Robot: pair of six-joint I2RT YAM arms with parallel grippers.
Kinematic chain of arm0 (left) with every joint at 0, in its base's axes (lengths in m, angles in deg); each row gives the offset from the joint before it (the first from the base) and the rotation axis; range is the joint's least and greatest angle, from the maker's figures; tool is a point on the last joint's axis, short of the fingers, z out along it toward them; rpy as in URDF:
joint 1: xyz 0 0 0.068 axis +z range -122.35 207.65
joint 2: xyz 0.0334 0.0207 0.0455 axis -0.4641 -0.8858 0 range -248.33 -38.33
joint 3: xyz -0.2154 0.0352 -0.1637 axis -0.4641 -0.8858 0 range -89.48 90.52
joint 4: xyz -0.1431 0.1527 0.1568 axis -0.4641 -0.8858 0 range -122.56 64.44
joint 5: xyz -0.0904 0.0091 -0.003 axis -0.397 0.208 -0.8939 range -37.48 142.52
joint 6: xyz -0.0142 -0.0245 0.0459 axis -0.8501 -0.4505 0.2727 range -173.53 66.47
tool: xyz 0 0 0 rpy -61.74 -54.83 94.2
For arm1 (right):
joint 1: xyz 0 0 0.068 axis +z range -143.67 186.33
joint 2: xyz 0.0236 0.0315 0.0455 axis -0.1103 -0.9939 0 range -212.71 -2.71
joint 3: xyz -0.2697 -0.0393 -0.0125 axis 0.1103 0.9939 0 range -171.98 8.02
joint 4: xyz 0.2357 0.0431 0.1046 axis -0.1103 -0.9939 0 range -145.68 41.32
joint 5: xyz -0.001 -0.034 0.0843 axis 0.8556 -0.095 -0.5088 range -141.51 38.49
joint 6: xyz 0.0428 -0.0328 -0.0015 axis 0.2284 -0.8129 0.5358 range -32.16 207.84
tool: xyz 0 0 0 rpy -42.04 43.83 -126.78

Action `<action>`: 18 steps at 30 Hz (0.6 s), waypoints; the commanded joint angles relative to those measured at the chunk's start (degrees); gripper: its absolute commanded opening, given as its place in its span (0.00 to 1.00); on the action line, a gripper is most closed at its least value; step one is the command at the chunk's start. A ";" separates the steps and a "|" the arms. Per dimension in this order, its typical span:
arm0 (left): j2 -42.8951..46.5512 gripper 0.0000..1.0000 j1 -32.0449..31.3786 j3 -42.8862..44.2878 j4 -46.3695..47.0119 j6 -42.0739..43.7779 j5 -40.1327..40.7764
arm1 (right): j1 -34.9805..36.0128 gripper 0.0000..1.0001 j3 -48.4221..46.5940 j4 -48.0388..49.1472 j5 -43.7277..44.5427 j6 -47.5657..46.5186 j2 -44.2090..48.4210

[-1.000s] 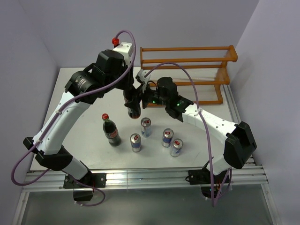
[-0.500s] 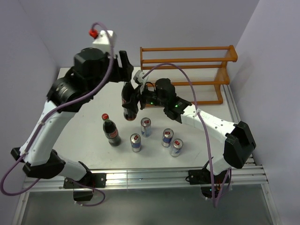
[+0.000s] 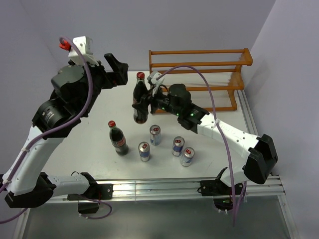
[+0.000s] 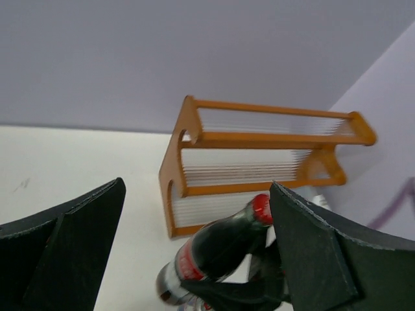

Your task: Place and organize the beverage onto the shelf

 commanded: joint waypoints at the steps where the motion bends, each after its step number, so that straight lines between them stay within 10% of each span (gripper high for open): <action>1: 2.03 0.99 0.56 -3.90 1.11 -2.21 7.35 | -0.32 0.00 -8.62 10.64 7.40 -1.81 7.35; 9: 6.51 1.00 12.84 -12.86 -2.33 -6.17 3.60 | -2.69 0.00 -20.04 -0.89 20.33 -2.87 6.39; 18: 14.42 1.00 25.78 -31.40 1.87 -6.44 -4.67 | -15.34 0.00 -30.51 -5.29 14.98 3.10 2.97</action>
